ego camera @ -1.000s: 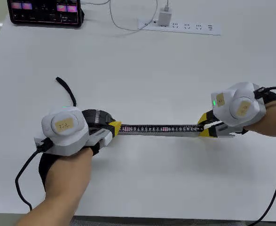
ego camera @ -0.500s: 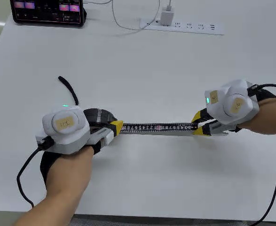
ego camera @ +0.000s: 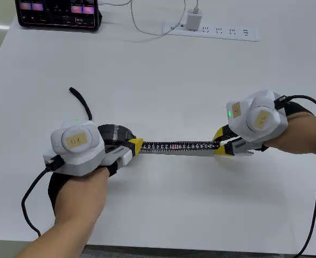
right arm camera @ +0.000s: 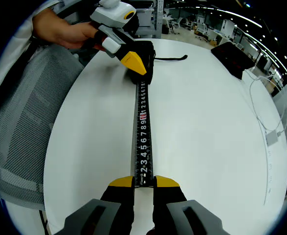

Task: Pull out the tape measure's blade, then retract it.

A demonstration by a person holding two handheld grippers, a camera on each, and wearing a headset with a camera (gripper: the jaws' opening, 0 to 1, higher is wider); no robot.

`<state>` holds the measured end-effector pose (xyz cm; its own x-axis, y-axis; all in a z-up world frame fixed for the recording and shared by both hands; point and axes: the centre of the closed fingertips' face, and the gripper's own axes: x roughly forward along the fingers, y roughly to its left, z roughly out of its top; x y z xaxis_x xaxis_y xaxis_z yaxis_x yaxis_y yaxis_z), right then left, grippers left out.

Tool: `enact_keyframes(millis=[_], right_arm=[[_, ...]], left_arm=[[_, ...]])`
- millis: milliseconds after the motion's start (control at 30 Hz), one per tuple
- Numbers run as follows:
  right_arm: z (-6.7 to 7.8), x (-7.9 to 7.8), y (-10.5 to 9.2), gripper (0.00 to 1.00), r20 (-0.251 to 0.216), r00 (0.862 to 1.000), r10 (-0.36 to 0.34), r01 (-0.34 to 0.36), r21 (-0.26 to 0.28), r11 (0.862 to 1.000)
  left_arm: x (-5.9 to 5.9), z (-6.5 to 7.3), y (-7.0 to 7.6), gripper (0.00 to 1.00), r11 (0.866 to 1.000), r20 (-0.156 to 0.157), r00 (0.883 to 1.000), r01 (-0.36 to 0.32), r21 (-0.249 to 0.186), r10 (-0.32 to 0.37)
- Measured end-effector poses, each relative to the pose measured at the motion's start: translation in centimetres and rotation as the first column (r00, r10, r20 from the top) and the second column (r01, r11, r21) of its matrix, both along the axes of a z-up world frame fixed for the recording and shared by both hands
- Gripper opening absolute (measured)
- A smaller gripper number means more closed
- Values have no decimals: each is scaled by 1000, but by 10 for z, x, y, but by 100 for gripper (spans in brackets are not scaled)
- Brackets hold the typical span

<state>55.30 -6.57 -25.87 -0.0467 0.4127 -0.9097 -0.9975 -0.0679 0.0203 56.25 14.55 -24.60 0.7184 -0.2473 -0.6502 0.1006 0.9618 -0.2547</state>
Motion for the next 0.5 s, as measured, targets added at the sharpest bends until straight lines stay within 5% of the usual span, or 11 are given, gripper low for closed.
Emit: enact_keyframes(millis=[500], right_arm=[[3,1,21,10,-23,1000,-20,21,34,999]], left_arm=[[0,0,1,63,1000,5,1000,-3,-26,3]])
